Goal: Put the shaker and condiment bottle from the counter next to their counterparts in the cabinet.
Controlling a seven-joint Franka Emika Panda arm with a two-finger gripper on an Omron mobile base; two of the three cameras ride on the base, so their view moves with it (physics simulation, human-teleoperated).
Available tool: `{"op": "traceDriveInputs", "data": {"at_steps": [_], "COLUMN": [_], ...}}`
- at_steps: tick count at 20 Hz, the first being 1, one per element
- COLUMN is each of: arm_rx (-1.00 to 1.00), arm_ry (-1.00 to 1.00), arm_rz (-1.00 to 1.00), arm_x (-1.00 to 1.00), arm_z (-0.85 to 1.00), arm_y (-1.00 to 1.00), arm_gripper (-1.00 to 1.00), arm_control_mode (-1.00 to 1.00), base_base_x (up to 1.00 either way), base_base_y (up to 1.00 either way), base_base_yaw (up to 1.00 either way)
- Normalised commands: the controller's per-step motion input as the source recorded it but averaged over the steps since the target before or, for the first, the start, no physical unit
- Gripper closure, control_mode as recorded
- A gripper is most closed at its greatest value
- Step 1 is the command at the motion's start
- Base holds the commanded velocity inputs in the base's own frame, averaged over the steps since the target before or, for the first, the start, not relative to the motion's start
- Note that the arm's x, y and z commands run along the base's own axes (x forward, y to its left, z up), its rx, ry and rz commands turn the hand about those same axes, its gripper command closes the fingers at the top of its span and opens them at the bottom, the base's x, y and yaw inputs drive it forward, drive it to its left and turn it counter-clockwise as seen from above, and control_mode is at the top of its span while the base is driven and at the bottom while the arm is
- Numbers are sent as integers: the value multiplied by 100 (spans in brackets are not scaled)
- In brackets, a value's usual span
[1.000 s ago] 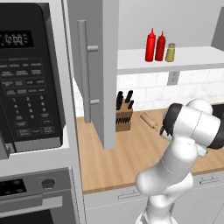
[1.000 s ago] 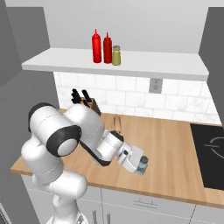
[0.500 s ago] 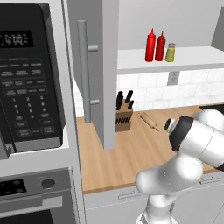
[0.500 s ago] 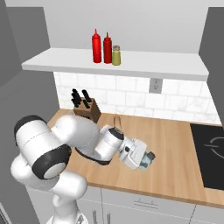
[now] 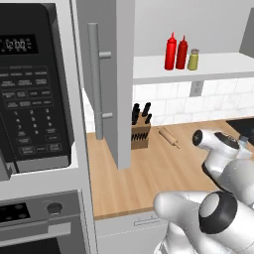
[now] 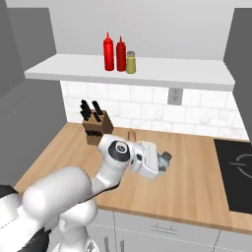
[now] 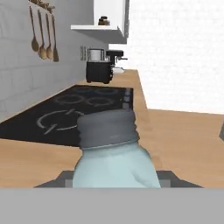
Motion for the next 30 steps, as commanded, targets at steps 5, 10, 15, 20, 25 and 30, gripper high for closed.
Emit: {"op": "traceDriveInputs", "data": {"at_steps": [5,10,15,20,25,30], "arm_rx": [-14,-14,-4,0,-1,0], "arm_ry": [-10,-29,-24,-9,0,-2], "arm_rz": [40,33,28,27,28,23], "arm_x": [-8,-41,-19,2,26,3], "arm_z": [72,91,95,71,53,69], "arm_y": [28,20,26,29,34,2], "arm_gripper": [100,100,100,100,100,100], "arm_control_mode": [-100,-100,-100,-100,-100,-100], "base_base_x": [0,0,0,0,0,0], "base_base_y": [0,0,0,0,0,0], "base_base_yaw": [0,0,0,0,0,0]}}
